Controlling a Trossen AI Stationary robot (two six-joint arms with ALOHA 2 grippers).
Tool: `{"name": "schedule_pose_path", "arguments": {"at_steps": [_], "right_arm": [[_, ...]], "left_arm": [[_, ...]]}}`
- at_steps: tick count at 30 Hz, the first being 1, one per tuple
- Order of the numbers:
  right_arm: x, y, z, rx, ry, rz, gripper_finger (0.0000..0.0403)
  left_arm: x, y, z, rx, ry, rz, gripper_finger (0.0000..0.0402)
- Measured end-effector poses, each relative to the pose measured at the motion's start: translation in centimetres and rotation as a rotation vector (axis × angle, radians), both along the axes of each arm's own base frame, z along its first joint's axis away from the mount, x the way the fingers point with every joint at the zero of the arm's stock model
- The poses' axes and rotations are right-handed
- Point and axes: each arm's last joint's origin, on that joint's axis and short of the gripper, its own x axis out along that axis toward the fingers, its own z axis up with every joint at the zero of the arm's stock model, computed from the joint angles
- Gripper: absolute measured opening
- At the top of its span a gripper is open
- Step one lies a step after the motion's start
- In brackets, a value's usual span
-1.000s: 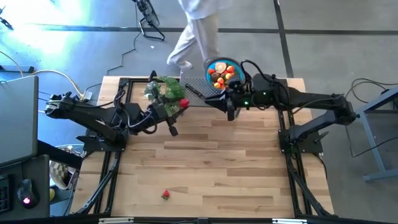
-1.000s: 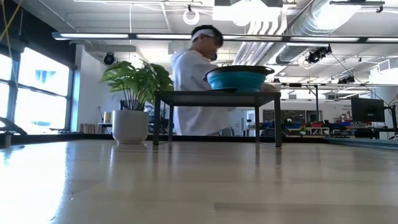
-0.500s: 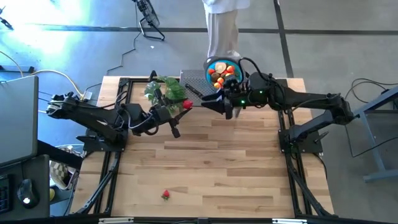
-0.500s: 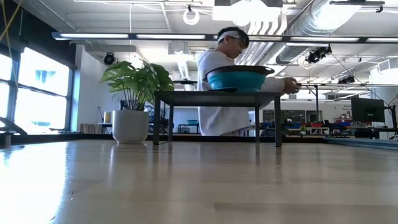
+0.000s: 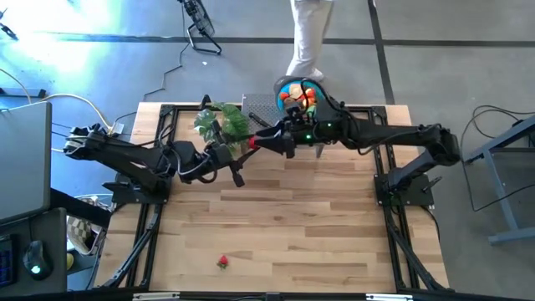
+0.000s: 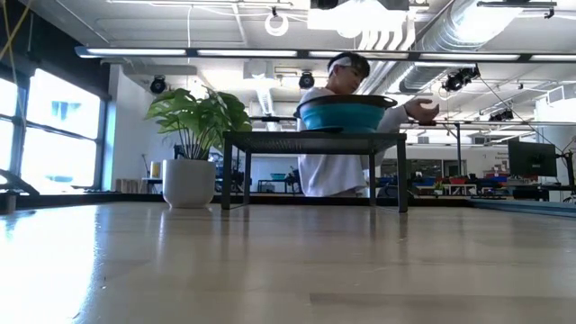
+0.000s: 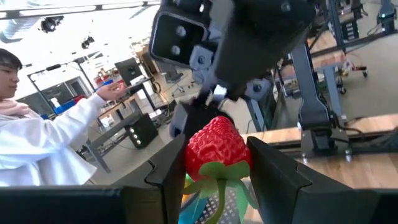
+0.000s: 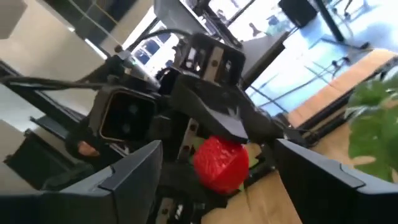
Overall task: Pick & Place Fruit
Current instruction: Put the red strawberry in the blue bowl on the shelf
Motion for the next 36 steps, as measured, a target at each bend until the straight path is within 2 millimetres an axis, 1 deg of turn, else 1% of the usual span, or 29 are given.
{"name": "schedule_pose_path", "arguments": {"at_steps": [6, 21, 30, 36], "right_arm": [[0.6, 0.0, -0.4, 0.018, -0.006, 0.025, 0.0286], [0.8, 0.3, -1.1, 0.032, 0.049, 0.061, 0.0240], [0.8, 0.3, -1.2, 0.026, 0.053, 0.063, 0.0223], [0.8, 0.3, -1.2, 0.026, 0.053, 0.062, 0.0195]], "left_arm": [[1.1, -0.2, -0.9, 0.003, 0.024, 0.009, 0.0148], [1.1, -0.1, -0.8, -0.005, 0.013, 0.049, 0.0148], [1.1, -0.1, -0.8, -0.005, 0.012, 0.050, 0.0148], [1.1, -0.1, -0.8, -0.005, 0.011, 0.049, 0.0148]]}}
